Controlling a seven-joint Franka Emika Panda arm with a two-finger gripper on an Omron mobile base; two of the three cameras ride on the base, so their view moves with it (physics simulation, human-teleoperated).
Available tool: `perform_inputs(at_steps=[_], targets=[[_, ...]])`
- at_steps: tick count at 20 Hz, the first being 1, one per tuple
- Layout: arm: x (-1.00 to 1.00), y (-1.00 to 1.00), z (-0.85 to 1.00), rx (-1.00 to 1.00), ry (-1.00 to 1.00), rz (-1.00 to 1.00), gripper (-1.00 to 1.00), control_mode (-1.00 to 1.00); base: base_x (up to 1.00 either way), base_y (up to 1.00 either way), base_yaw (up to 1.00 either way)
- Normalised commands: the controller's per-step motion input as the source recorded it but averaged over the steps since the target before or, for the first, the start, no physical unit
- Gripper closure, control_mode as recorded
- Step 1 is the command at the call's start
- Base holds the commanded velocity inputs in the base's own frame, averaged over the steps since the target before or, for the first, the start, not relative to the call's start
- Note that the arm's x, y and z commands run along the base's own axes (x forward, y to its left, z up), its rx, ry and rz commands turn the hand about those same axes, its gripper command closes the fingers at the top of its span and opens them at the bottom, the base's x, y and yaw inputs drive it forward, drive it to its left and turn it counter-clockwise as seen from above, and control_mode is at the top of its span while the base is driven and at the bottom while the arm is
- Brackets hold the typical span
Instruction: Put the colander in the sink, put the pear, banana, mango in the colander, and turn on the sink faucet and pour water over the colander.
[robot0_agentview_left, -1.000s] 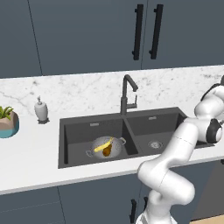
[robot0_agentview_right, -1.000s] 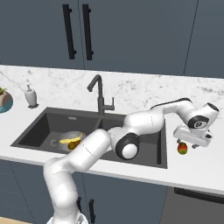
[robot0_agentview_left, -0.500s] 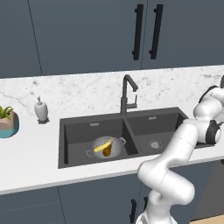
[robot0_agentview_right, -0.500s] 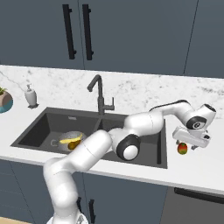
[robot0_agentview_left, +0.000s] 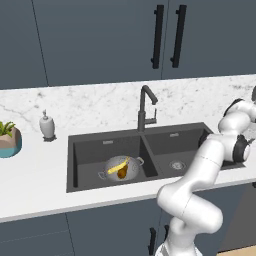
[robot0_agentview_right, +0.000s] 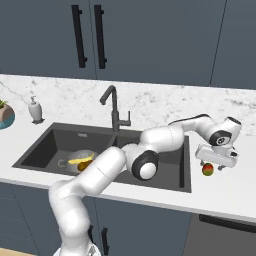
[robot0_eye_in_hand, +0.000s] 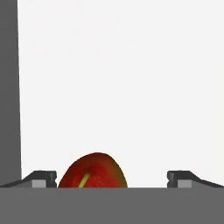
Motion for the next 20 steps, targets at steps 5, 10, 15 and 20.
perform_inputs(at_steps=[5,10,15,20], targets=[[-0.25,0.05,-0.28,-0.11,0.0,0.0,-1.0,-1.0,0.0,0.0,0.0],[-0.28,0.09,-0.25,-0.07,0.0,0.0,-1.0,-1.0,0.0,0.0,0.0],[-0.01,0.14,-0.18,-0.01,0.0,0.0,-1.0,-1.0,0.0,0.0,0.0],[0.02,0.11,-0.22,0.0,0.0,0.0,-1.0,-1.0,0.0,0.0,0.0]])
